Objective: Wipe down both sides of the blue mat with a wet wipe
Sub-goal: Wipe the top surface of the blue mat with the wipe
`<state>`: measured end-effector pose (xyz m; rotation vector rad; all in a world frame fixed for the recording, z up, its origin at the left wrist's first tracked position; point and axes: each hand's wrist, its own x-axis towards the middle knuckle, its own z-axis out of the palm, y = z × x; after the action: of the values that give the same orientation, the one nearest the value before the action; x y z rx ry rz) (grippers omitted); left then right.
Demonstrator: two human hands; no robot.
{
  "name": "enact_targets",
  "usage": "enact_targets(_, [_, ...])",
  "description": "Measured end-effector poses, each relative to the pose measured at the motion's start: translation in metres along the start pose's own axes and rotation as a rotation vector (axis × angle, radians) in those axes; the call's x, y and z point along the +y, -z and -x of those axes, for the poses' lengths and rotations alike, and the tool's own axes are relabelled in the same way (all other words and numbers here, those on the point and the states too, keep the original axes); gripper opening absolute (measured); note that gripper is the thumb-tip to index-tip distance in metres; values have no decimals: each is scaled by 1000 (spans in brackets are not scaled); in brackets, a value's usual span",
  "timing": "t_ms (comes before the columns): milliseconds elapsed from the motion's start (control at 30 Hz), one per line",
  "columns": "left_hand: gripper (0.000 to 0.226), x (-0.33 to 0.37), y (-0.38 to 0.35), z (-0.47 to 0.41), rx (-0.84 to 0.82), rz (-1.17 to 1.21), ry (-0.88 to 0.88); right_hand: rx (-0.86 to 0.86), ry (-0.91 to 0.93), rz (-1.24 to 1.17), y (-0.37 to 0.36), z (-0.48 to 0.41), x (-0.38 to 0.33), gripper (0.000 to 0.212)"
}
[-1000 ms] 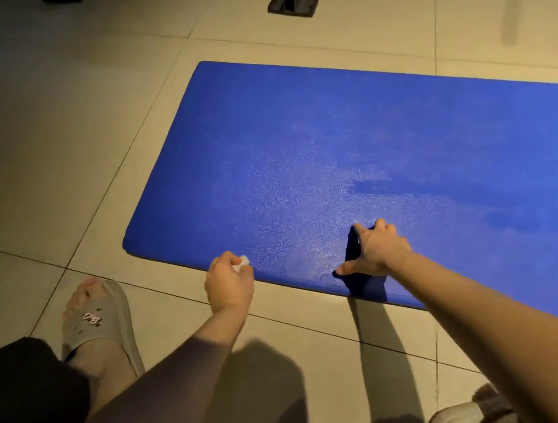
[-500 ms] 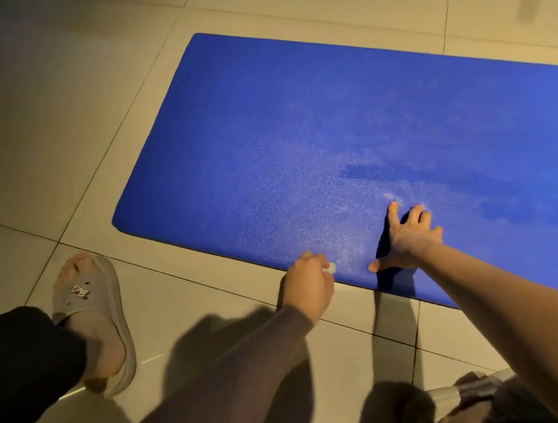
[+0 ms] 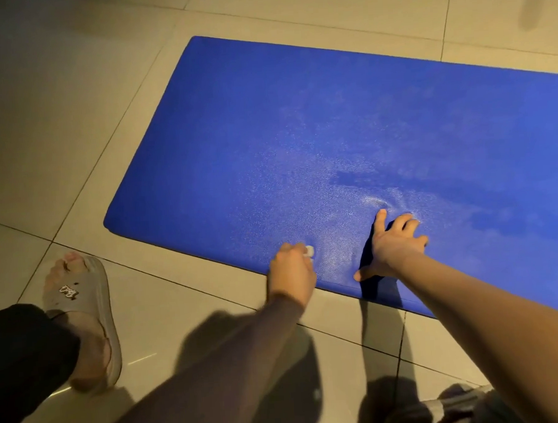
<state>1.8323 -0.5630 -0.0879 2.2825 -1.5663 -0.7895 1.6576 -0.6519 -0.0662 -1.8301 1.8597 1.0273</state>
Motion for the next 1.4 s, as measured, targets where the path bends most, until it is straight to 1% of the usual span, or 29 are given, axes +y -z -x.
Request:
enact_targets(67, [19, 20, -13, 11, -110, -58, -118, -7, -6, 2, 1, 0, -1, 165])
enact_targets(133, [14, 24, -11, 15, -189, -164, -208, -16, -12, -11, 4, 2, -2, 165])
enact_targets(200, [11, 17, 7, 9, -209, -251, -216, -19, -9, -22, 6, 5, 0, 165])
enact_targets(233, [11, 10, 19, 3, -183, -291, -161, -18, -3, -24, 6, 7, 2, 164])
enact_targets(333, [17, -28, 65, -22, -25, -334, 168, -1, 47, -23, 2, 11, 10, 157])
enact_targets(400, [19, -54, 87, -37, 50, -261, 340, 24, 65, -9, -2, 10, 15, 153])
enact_targets(433, [19, -60, 90, -41, 74, -196, 384, 30, 66, 1, -4, 9, 15, 152])
enact_targets(467, [19, -62, 90, -44, 93, -123, 388, 28, 62, 9, -5, 7, 13, 152])
enact_targets(567, [18, -38, 74, -50, 133, 39, 351, 15, 49, 24, -5, 6, 9, 154])
enact_targets(633, [16, -14, 52, -47, 96, 43, 274, 25, 58, 25, -6, 5, 11, 154])
enact_targets(733, [17, 30, 11, -16, -56, -49, -26, 38, 62, 37, -8, 2, 12, 155])
enact_targets(767, [18, 39, -2, -5, -90, -64, -101, 34, 61, 38, -8, 1, 12, 155])
enact_targets(833, [17, 44, -16, 4, -123, -120, -222, 29, 55, 34, -8, 1, 10, 155])
enact_targets(900, [15, 31, -6, -9, -160, -200, -310, 32, 56, 43, -7, 1, 10, 155])
enact_targets(933, [15, 20, 6, -21, -174, -242, -321, 27, 56, 40, -6, 1, 10, 155])
enact_targets(967, [16, 6, 22, -34, -167, -278, -291, 24, 55, 37, -6, 1, 9, 156])
enact_targets(1000, [16, -12, 37, -48, -126, -294, -235, 25, 54, 39, -5, 1, 8, 156])
enact_targets(1067, [13, -51, 65, -70, 41, -265, -59, 29, 53, 39, -5, 2, 7, 156])
enact_targets(1133, [13, -67, 74, -77, 147, -267, 18, 32, 47, 39, -4, 3, 7, 156])
enact_targets(1200, [13, -53, 63, -72, 154, -243, 24, 36, 45, 36, -3, 3, 6, 157])
enact_targets(1300, [15, -15, 29, -54, 81, -144, -26, 38, 50, 34, -2, 4, 6, 157])
enact_targets(1367, [10, 8, 5, -41, 34, -100, -98, 34, 48, 36, -2, 3, 6, 158])
enact_targets(1400, [7, 18, -5, -35, -1, -101, -170, 33, 46, 37, -2, 3, 6, 158])
